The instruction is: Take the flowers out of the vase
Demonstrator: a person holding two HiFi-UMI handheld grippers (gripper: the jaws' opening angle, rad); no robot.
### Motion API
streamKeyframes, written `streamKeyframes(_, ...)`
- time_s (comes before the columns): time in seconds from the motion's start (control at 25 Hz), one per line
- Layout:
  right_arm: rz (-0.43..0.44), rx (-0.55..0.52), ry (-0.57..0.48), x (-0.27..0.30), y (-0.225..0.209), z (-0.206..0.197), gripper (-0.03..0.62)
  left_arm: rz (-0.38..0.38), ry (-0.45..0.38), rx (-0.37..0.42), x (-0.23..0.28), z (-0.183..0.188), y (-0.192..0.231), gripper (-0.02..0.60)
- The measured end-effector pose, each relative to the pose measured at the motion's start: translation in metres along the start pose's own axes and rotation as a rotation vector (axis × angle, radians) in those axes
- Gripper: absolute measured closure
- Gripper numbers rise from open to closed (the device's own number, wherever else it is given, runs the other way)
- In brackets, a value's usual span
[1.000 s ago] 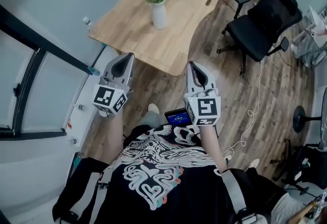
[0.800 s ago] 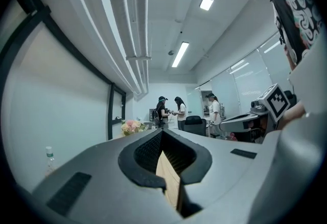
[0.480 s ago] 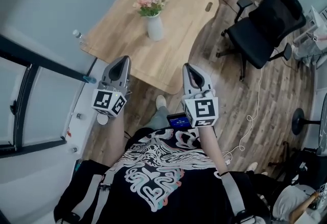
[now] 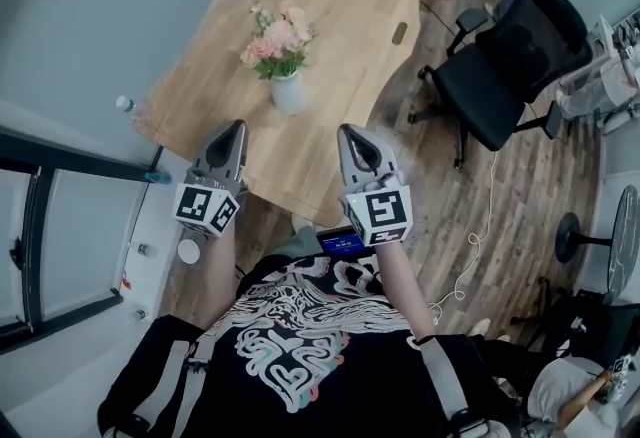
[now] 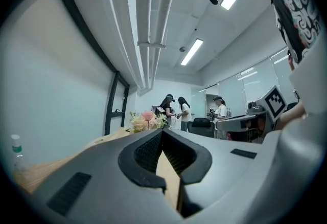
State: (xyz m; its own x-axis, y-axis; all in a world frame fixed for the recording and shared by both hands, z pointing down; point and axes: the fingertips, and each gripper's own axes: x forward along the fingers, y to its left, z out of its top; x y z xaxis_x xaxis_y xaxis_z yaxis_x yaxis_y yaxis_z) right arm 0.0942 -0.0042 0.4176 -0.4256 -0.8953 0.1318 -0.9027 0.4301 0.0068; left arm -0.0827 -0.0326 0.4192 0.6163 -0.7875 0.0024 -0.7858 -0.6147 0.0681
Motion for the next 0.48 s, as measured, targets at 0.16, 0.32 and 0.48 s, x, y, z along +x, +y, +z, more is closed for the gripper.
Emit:
streamKeyframes(0.16, 0.064, -0.001, -0.010, 0.031, -0.003, 0.001, 0.591, -0.027, 0.005, 0.005, 0.020, -0.002, 0.018, 0.584)
streamKeyframes(0.32, 0.079, 0.006, 0.004, 0.055, -0.006, -0.002, 0.591, -0.039, 0.038, 0.032, 0.036, -0.006, 0.036, 0.584)
streamKeyframes(0.48, 0.111, -0.020, 0.024, 0.071, 0.000, -0.007, 0.591, -0.067, 0.060, 0.055, 0.042, -0.011, 0.046, 0.584)
